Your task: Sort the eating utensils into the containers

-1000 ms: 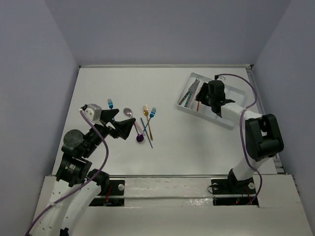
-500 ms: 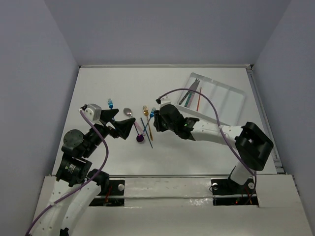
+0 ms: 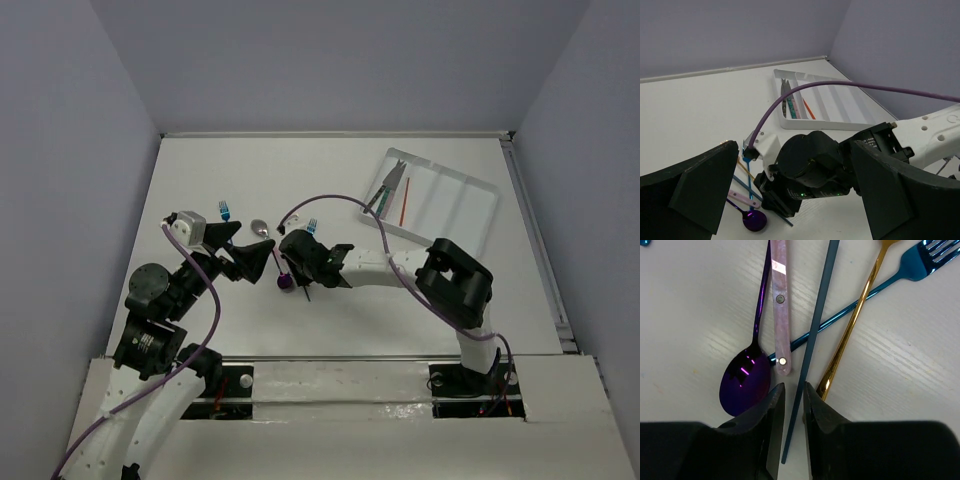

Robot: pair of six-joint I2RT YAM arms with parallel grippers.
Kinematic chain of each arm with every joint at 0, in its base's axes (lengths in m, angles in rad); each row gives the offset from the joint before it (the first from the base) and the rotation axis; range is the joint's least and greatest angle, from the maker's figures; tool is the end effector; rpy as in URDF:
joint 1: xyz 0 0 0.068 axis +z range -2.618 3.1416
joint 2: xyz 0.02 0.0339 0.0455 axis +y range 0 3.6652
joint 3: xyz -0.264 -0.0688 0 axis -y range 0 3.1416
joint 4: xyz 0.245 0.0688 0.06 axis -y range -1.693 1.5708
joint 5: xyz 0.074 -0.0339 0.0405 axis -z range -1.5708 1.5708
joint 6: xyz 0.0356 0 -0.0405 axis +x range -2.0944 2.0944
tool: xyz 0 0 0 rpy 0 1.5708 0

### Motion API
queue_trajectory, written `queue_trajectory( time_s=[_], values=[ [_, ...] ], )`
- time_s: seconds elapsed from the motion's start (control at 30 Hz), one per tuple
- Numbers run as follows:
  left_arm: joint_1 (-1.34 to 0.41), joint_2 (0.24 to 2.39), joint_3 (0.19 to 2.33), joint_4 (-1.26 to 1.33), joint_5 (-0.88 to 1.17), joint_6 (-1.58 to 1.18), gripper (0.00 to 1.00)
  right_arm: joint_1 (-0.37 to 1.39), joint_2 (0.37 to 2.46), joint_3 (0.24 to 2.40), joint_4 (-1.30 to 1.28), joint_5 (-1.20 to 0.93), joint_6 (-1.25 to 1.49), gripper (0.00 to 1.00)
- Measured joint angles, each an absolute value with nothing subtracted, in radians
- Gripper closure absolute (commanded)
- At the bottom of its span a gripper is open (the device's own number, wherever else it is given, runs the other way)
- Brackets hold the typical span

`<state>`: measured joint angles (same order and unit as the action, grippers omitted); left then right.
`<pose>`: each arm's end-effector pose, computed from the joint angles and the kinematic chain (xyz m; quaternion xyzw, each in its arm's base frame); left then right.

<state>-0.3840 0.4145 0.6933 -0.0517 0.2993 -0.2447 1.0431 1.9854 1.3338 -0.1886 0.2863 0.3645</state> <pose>0.0912 -0.0482 0.3692 0.1592 0.6059 -0.3275 0.7073 0.2251 0.3662 0.1737 -0.2596 0.8887 0.1272 0.3558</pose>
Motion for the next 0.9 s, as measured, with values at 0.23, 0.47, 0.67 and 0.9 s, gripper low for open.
queue_trajectory(
  time_s=[0.23,0.47,0.67,0.9],
  values=[
    [-0.384,0.413,0.693,-0.052,0.3,-0.245,0.01,1.053,2.024,1.363,-0.22,0.299,0.366,0.74],
    [-0.384,0.408,0.693,-0.052,0.3,-0.245,0.01,1.062,2.051,1.384,-0.233,0.331,0.371,0.85],
    [-0.384,0.407,0.693,-0.052,0.3,-0.245,0.01,1.062,2.054,1.393,-0.242,0.348,0.385,0.96],
    [-0.384,0.407,0.693,-0.052,0.3,-0.245,0.01,1.068,2.025,1.381,-0.254,0.41,0.396,1.0]
  ],
)
